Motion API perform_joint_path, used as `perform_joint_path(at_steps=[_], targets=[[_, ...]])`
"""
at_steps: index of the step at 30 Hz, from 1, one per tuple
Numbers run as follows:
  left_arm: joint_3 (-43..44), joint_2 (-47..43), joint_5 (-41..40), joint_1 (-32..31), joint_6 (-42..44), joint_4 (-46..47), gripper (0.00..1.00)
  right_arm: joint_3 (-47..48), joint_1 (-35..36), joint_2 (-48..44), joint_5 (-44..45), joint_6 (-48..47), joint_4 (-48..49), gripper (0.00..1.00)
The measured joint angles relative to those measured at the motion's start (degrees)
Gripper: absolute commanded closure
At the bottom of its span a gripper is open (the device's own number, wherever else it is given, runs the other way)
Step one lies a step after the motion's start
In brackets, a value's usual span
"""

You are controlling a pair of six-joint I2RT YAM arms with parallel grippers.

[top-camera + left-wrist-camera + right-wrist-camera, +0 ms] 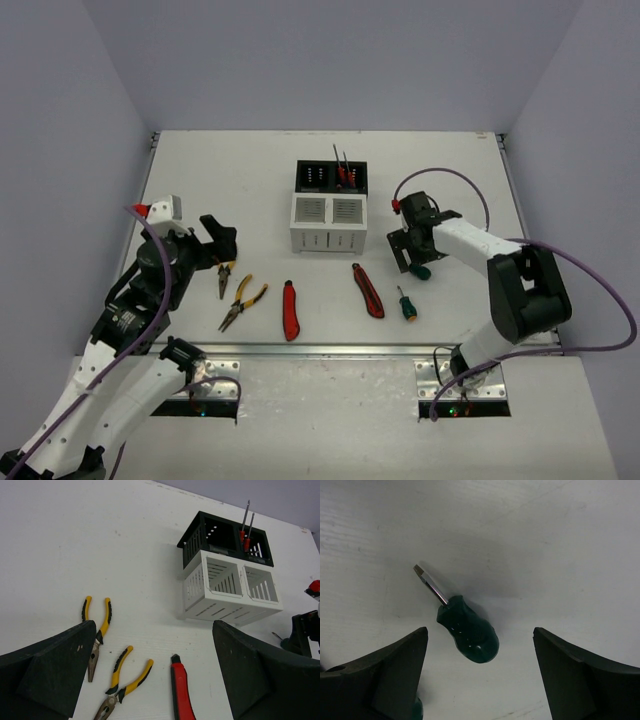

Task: Sort the tools into containers

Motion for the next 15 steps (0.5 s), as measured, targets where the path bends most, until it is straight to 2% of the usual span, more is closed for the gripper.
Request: perform_joint_path(at_steps=[4,6,9,11,13,15], targets=[[0.0,0.0,0.18,0.0,0.0,0.0,0.0,0.69,0.0,4.91,-1.18,-1.56,-1.39,0.41],[0.0,0.0,0.21,0.0,0.0,0.04,0.0,1.72,0.0,6.09,-1.74,-1.93,-1.99,0.55],[0.0,0.01,0.39,0.0,0.0,0.04,0.0,1.97,-0.02,6.8,-2.74,-2.04,-1.52,0.83],[0.0,0.02,0.53,0.0,0.0,0.02,0.0,2.02,-0.02,6.83,-2.6,-2.13,-1.53,0.92],[0.0,0.04,0.61,0.0,0.0,0.04,0.0,2.01,-0.06,6.78,-2.85,-1.99,-1.52,1.0],[0.0,0.05,0.65,0.0,0.0,0.03,0.0,1.66,-0.06,6.27,-2.7,-1.39,-1.38,1.0]])
